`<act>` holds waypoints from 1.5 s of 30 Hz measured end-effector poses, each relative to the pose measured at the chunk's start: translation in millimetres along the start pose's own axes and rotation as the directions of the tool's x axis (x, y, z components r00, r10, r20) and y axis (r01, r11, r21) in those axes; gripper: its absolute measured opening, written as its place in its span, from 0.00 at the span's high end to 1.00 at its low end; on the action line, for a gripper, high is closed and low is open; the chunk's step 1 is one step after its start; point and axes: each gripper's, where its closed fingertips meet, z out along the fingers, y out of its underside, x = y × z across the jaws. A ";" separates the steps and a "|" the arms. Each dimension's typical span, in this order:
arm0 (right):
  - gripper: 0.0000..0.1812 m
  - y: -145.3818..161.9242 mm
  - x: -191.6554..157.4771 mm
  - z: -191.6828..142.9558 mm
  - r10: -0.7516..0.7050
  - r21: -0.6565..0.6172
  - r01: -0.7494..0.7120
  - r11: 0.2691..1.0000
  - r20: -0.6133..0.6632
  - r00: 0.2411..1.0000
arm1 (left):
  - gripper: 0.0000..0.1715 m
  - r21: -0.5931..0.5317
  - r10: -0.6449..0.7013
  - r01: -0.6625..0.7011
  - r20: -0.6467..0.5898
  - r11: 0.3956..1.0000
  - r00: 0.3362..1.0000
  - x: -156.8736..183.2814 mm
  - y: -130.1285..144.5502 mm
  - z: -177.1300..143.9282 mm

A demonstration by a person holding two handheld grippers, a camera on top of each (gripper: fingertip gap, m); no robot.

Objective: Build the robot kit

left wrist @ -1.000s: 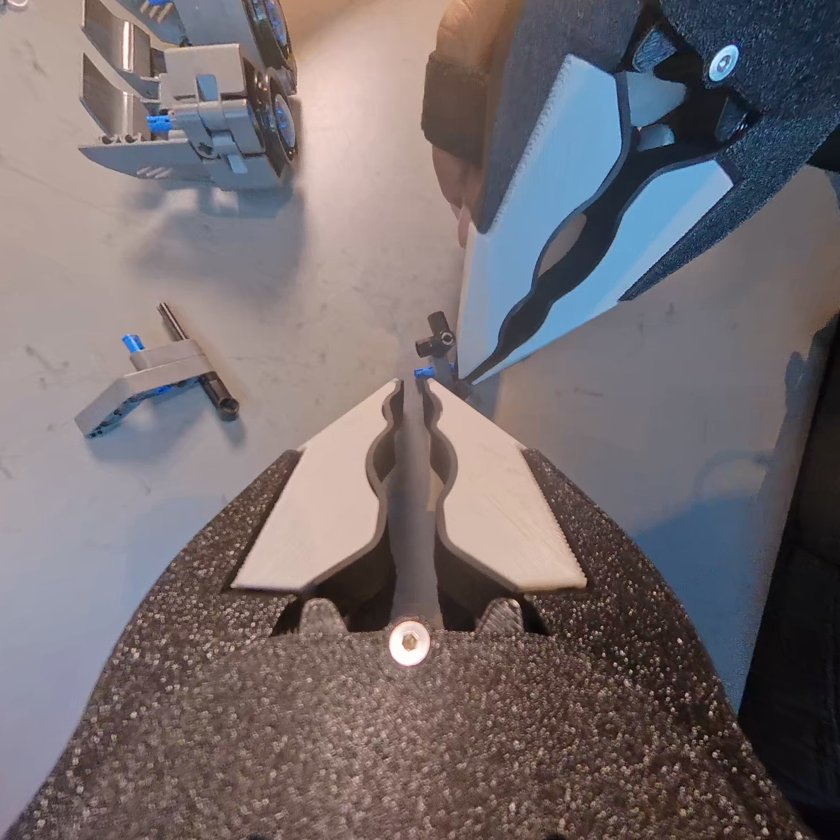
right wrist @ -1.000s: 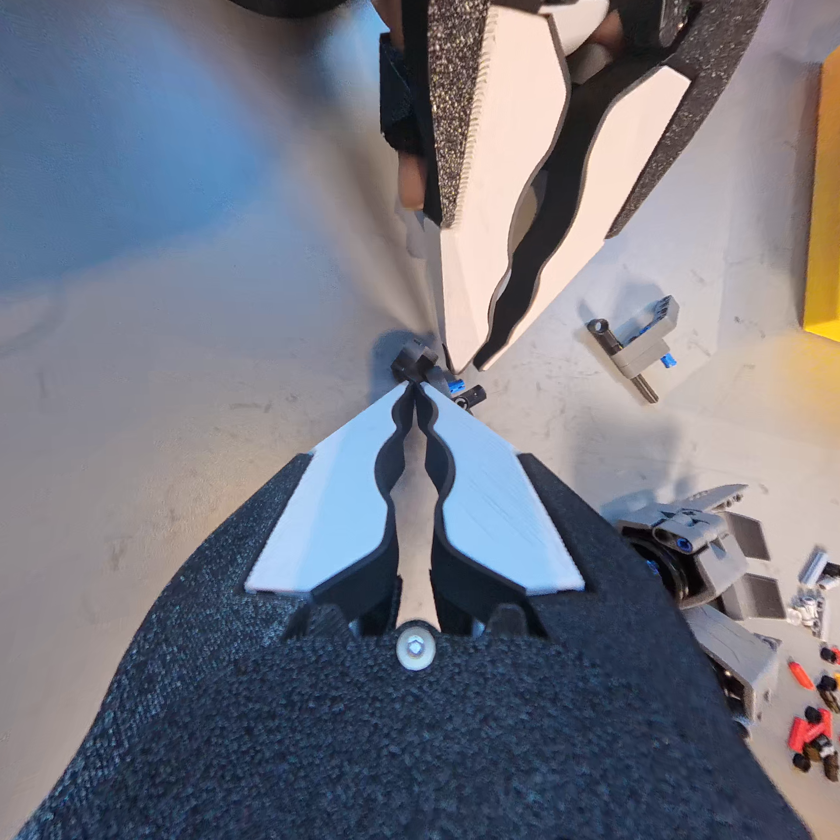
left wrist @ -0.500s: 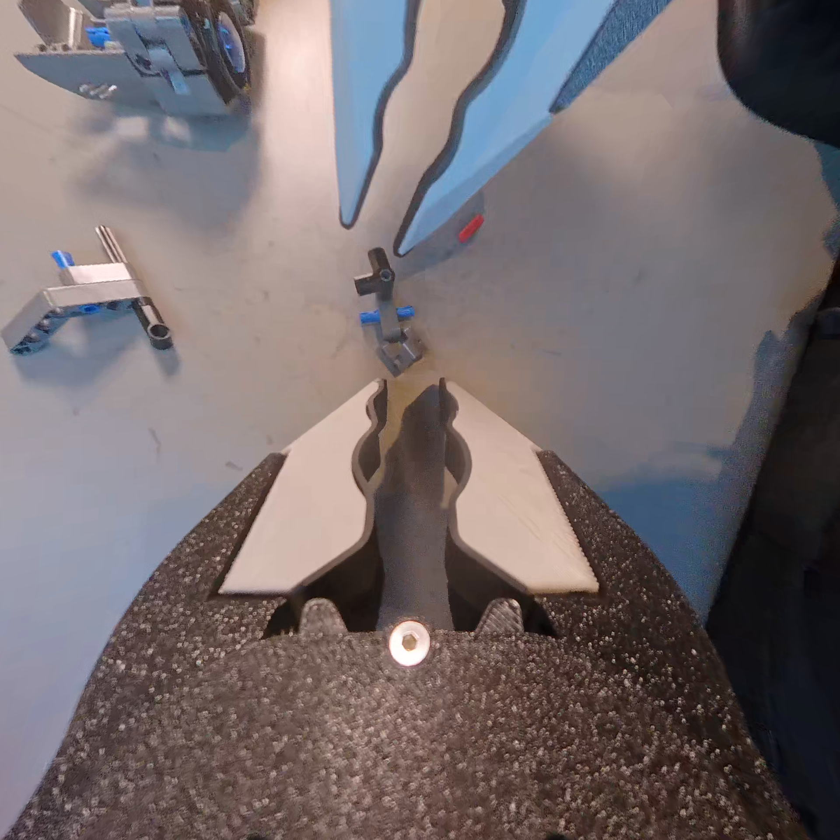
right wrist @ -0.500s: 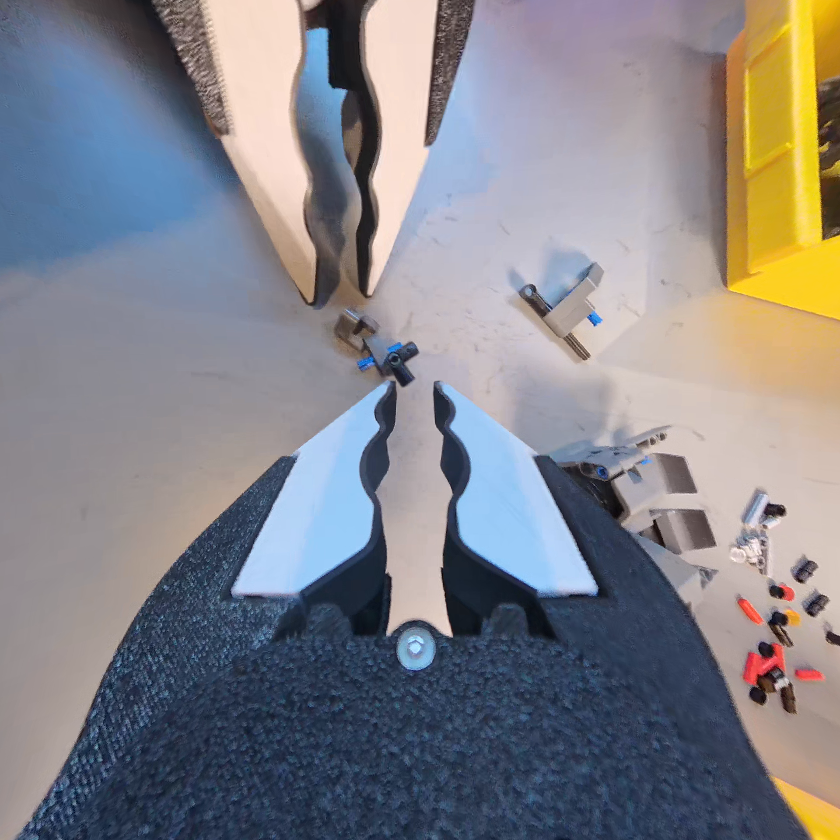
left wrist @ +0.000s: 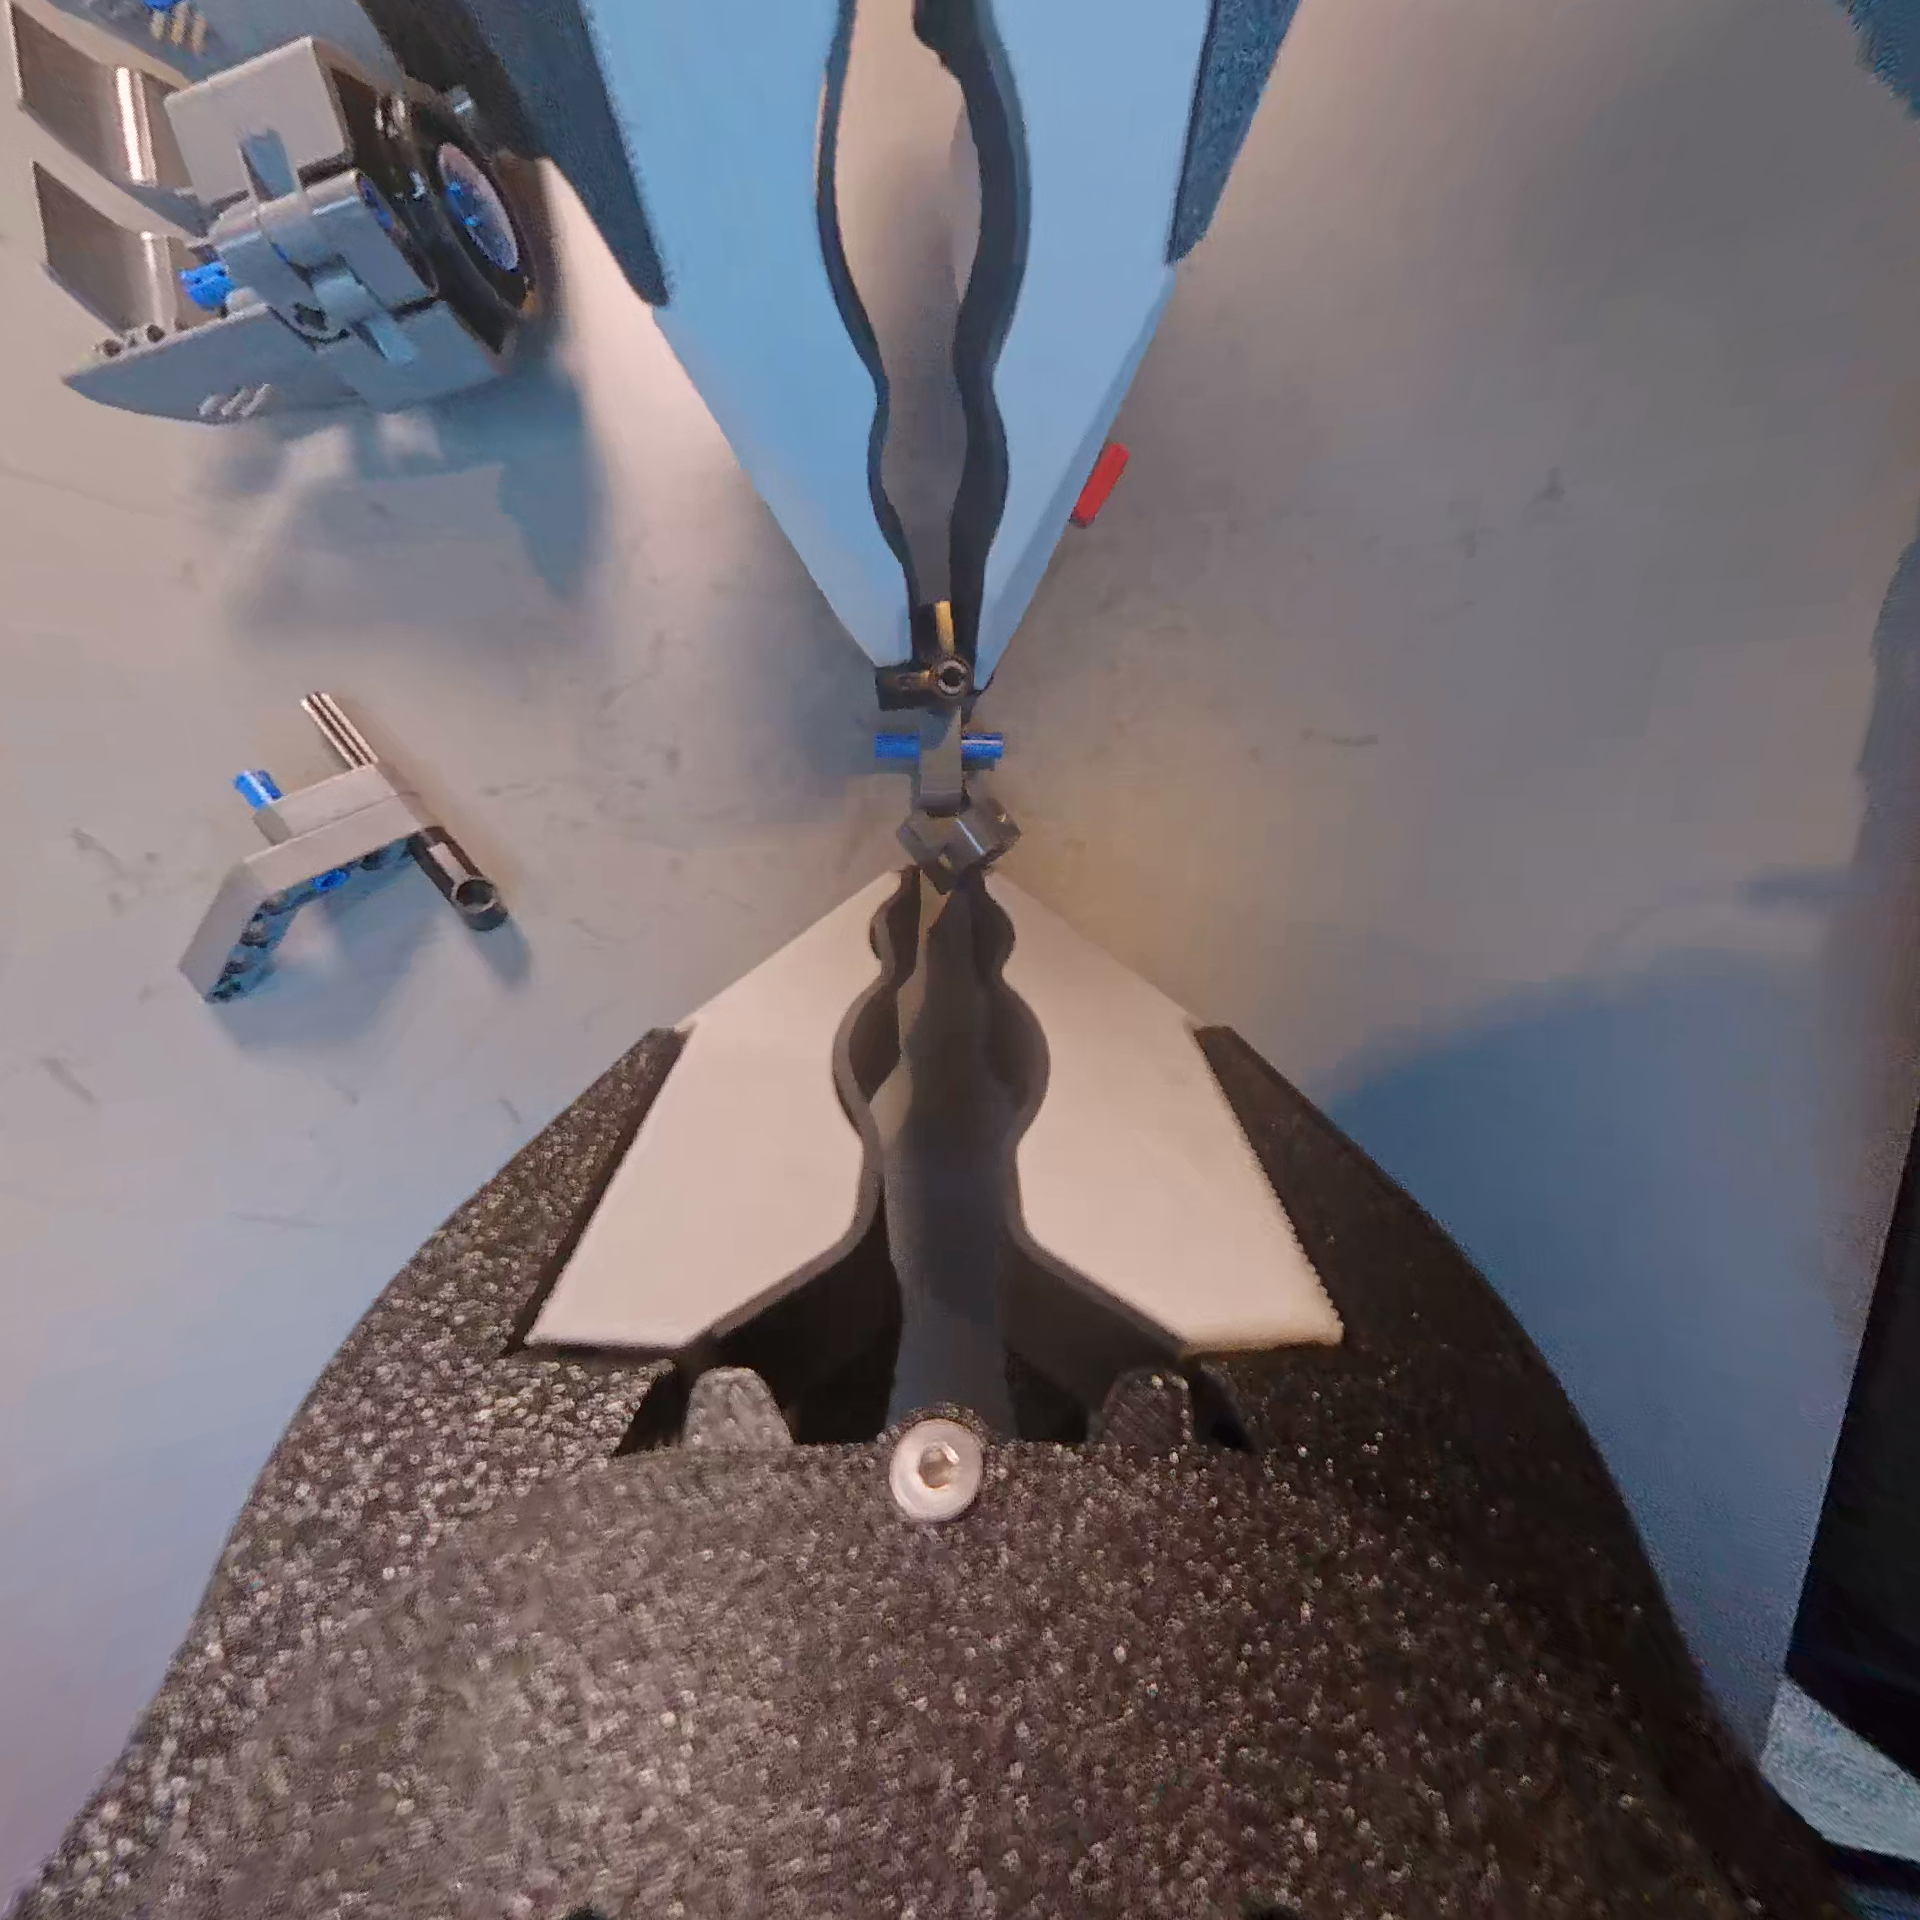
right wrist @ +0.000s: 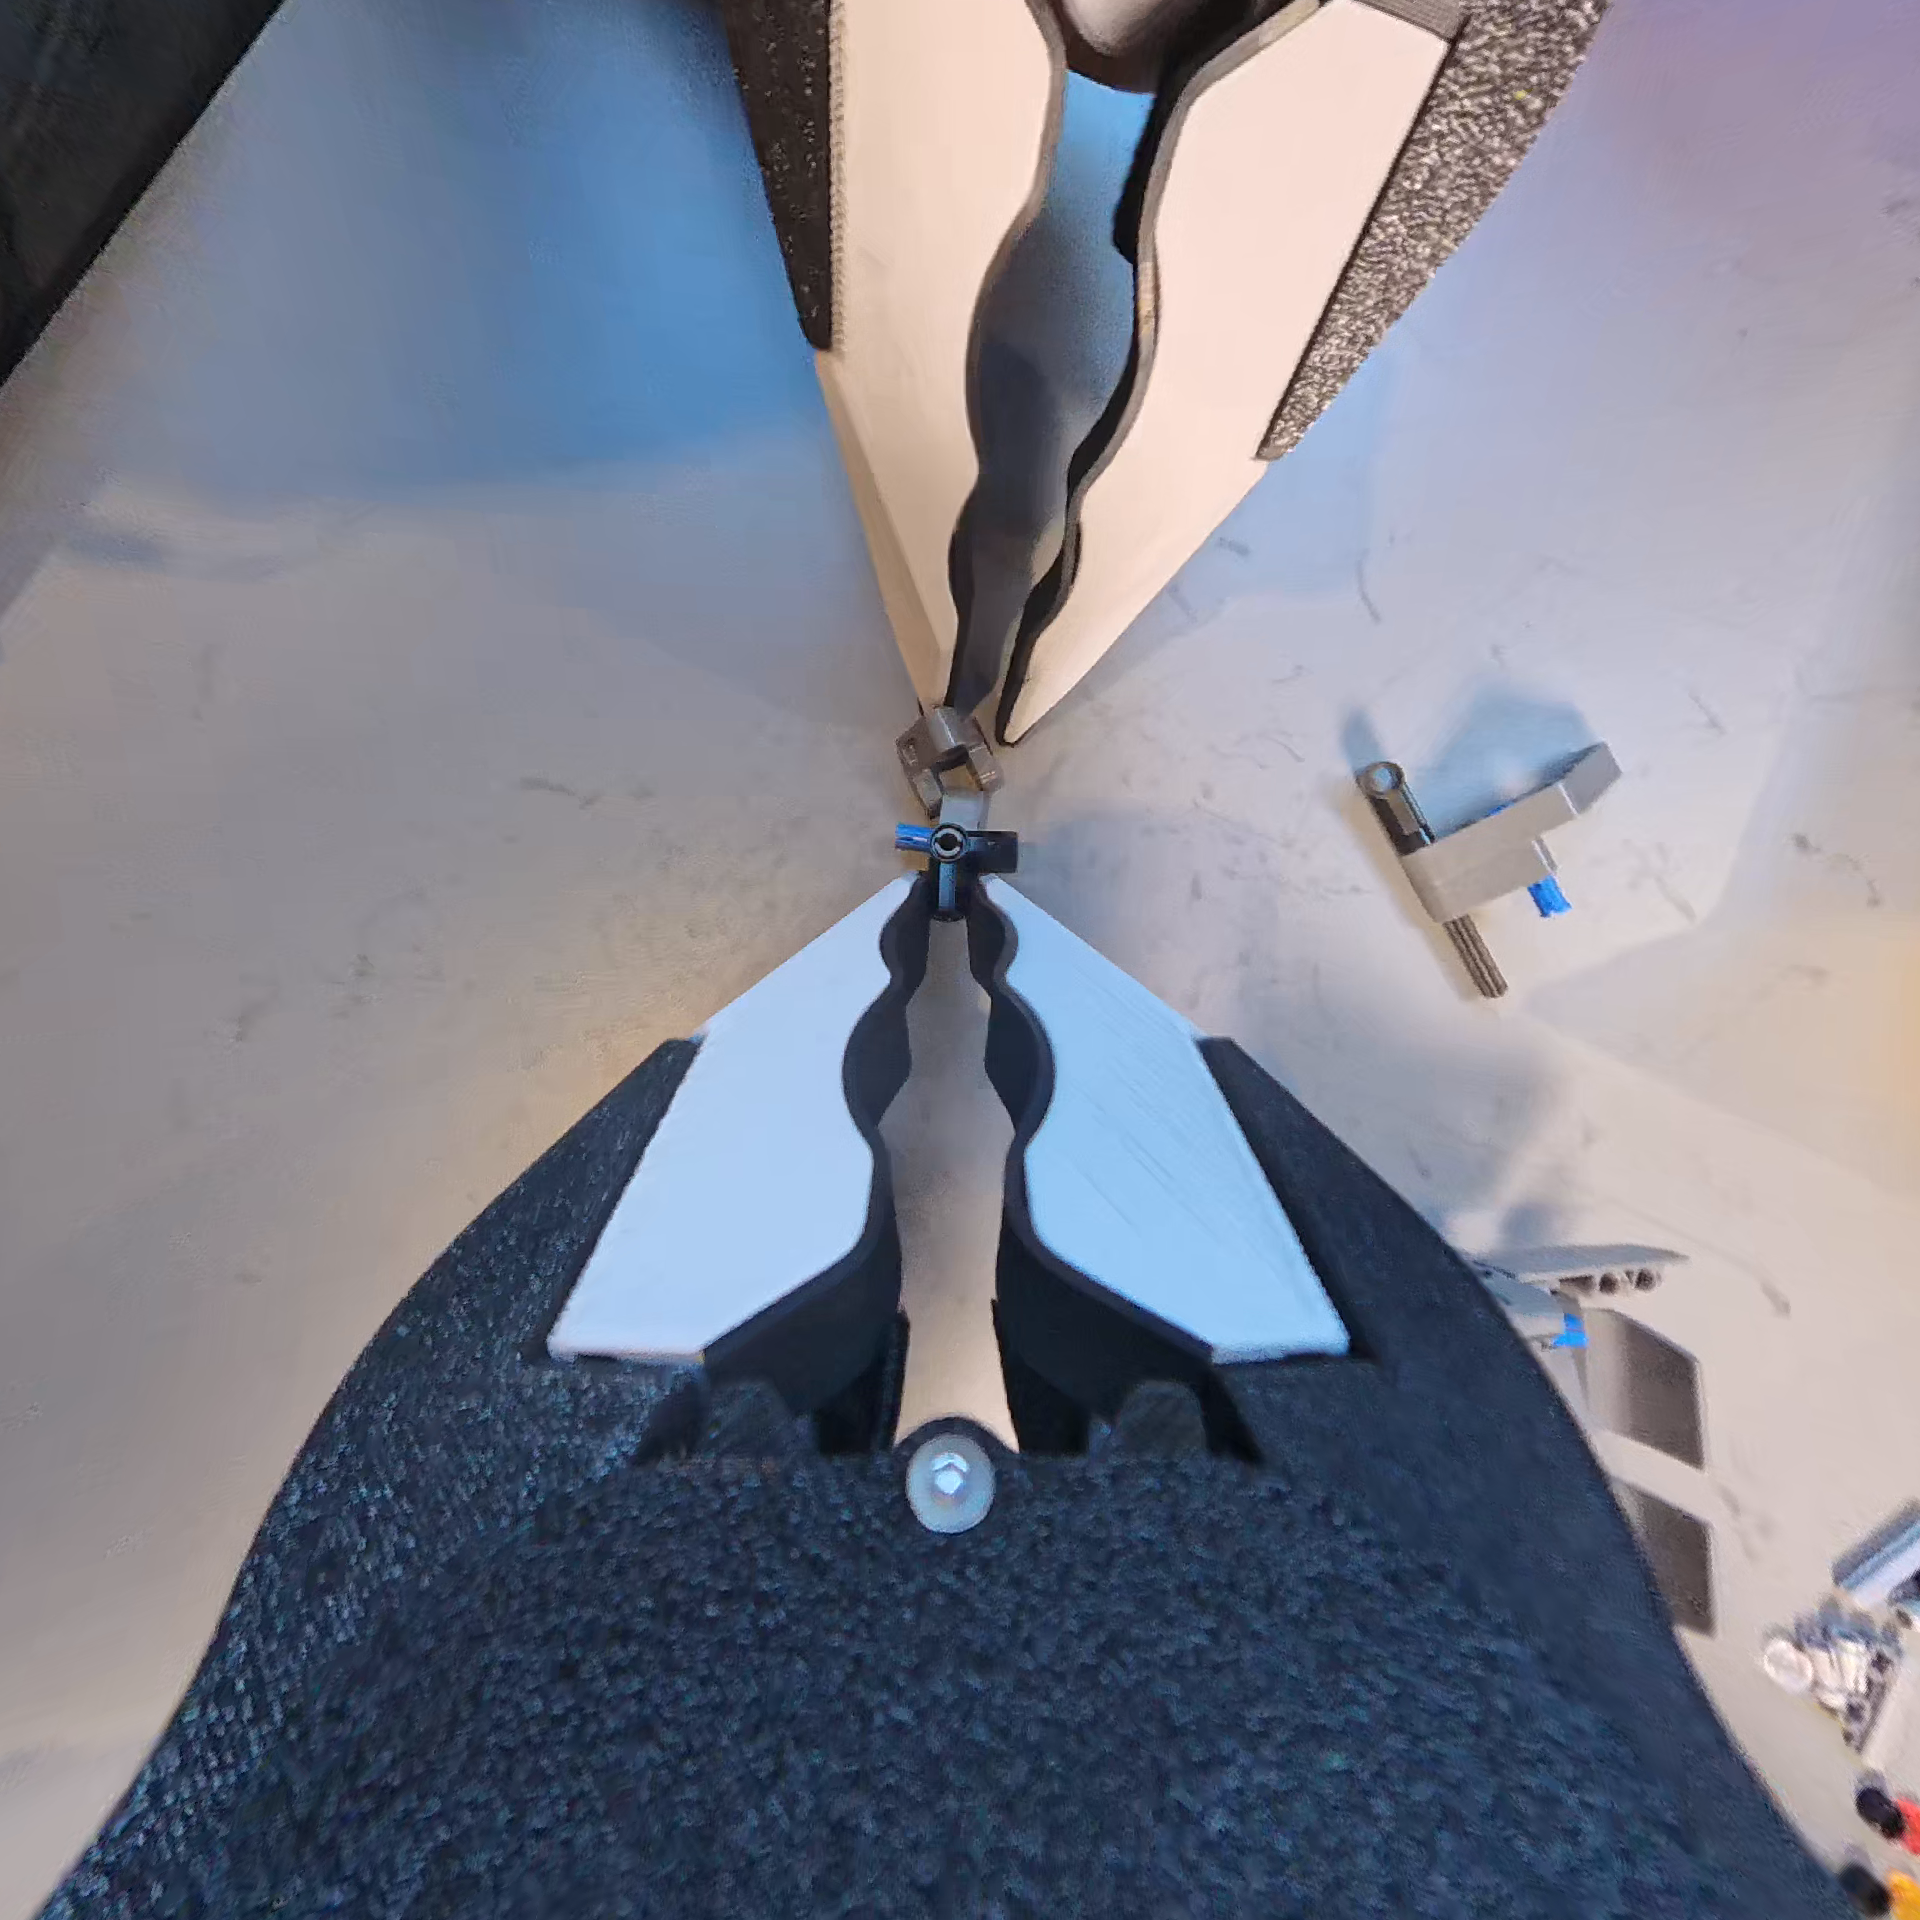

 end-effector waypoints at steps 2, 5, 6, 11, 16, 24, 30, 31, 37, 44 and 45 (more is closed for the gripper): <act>0.97 -0.7 -2.5 -0.1 -0.010 0.012 0.009 1.000 0.033 0.999 | 0.96 0.002 0.046 -0.046 -0.014 0.999 0.999 0.3 0.6 -0.1; 0.98 -3.8 -8.4 0.9 -0.013 0.049 0.009 0.999 0.085 0.996 | 0.97 0.007 0.122 -0.121 -0.053 0.993 0.991 2.8 2.0 -0.8; 0.98 -3.7 -9.7 2.0 -0.015 0.053 0.010 0.999 0.093 0.996 | 0.97 0.009 0.134 -0.134 -0.063 0.991 0.989 3.1 2.1 -0.9; 0.97 -3.0 -9.3 4.4 0.008 0.062 -0.012 0.998 0.076 0.997 | 0.97 0.018 0.139 -0.138 -0.077 0.990 0.987 2.7 1.9 -0.5; 0.98 -5.8 -11.4 8.3 0.037 0.069 -0.040 0.997 0.042 0.998 | 0.95 0.047 0.109 -0.106 -0.070 0.993 0.992 4.6 -0.2 0.9; 0.97 -5.1 -12.0 7.8 0.074 0.084 -0.073 0.994 -0.002 0.997 | 0.95 0.053 0.115 -0.113 -0.033 0.992 0.993 3.9 3.0 -1.0; 0.97 0.6 -13.5 8.3 0.075 0.066 -0.073 0.995 -0.027 0.997 | 0.92 0.009 0.094 -0.093 -0.034 0.996 0.995 -0.9 13.3 -19.1; 0.97 0.8 -13.6 8.0 0.076 0.069 -0.074 0.995 -0.030 0.997 | 0.91 0.008 0.093 -0.093 -0.023 0.996 0.995 -1.7 14.0 -20.9; 0.95 0.3 -12.9 7.6 0.079 0.063 -0.076 0.995 -0.042 0.996 | 0.87 -0.011 0.094 -0.094 -0.017 0.996 0.995 8.7 7.8 -12.9; 0.94 -1.5 -12.2 -0.8 0.103 0.078 -0.098 0.992 -0.073 0.992 | 0.91 -0.051 0.111 -0.110 0.027 0.993 0.993 6.5 5.2 -5.0; 0.94 -2.1 -11.8 -3.4 0.116 0.090 -0.108 0.990 -0.081 0.990 | 0.91 -0.036 0.106 -0.105 0.032 0.994 0.994 5.6 5.4 -5.3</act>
